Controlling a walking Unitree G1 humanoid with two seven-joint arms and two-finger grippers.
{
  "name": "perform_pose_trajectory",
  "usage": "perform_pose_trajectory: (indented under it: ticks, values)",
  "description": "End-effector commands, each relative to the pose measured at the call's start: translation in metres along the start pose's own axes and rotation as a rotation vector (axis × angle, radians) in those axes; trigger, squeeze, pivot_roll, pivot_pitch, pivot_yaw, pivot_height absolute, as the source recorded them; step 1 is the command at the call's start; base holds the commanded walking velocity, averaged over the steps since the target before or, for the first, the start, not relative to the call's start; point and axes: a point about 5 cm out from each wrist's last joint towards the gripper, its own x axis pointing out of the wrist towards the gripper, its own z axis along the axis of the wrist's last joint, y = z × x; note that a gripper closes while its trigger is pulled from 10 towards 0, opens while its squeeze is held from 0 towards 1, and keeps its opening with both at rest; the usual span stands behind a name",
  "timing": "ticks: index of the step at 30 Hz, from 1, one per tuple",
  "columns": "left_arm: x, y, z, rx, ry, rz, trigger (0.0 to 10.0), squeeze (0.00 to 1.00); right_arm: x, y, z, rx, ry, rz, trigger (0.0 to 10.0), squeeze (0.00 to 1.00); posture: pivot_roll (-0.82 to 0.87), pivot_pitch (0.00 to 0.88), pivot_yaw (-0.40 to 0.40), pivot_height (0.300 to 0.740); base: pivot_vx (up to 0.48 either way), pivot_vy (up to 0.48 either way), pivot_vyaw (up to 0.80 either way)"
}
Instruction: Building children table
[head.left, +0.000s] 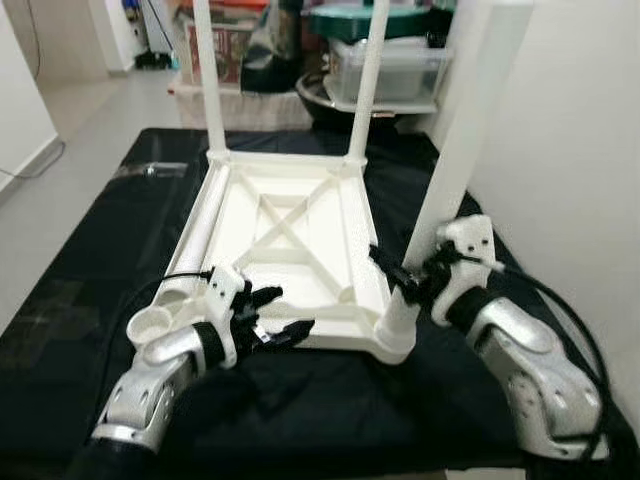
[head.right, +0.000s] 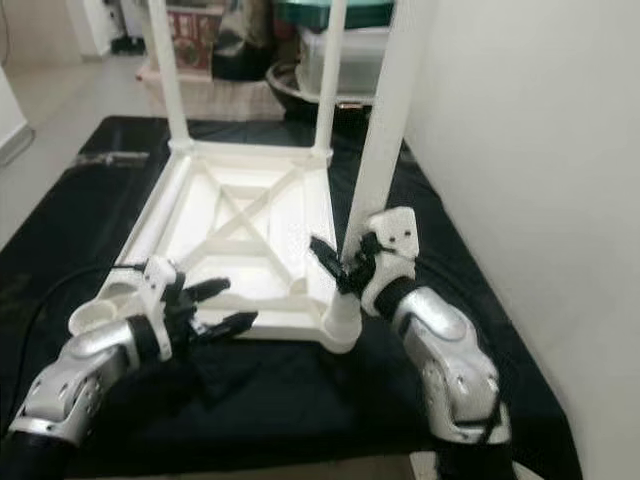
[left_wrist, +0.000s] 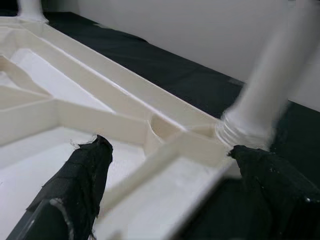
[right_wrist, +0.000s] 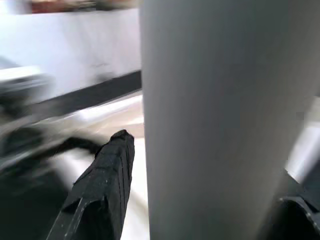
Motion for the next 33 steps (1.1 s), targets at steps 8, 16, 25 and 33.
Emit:
perform_pose_trajectory:
  ticks: [8, 16, 25, 33]
  values:
    - [-0.009, -0.001, -0.008, -0.01, 0.015, 0.024, 10.0, 0.0, 0.011, 0.018, -0.02, 0.102, -0.01, 0.174, 0.0, 0.0, 0.09, 0.0, -0.09, 0.74, 0.0, 0.0, 0.0]
    - [-0.009, 0.002, -0.008, -0.005, 0.025, 0.022, 10.0, 0.0, 0.01, -0.033, -0.056, 0.218, 0.134, -0.659, 0.0, 0.0, 0.08, 0.0, -0.075, 0.74, 0.0, 0.0, 0.0]
    - [-0.012, 0.001, -0.009, -0.01, 0.035, 0.016, 10.0, 0.0, -0.007, 0.007, -0.063, 0.216, 0.188, -0.857, 10.0, 0.0, 0.06, 0.0, -0.054, 0.74, 0.0, 0.0, 0.0]
    - [-0.006, 0.001, -0.004, -0.005, 0.021, 0.007, 10.0, 0.0, 0.012, -0.003, -0.015, 0.199, -0.021, -0.438, 10.0, 0.0, 0.06, 0.0, -0.062, 0.74, 0.0, 0.0, 0.0]
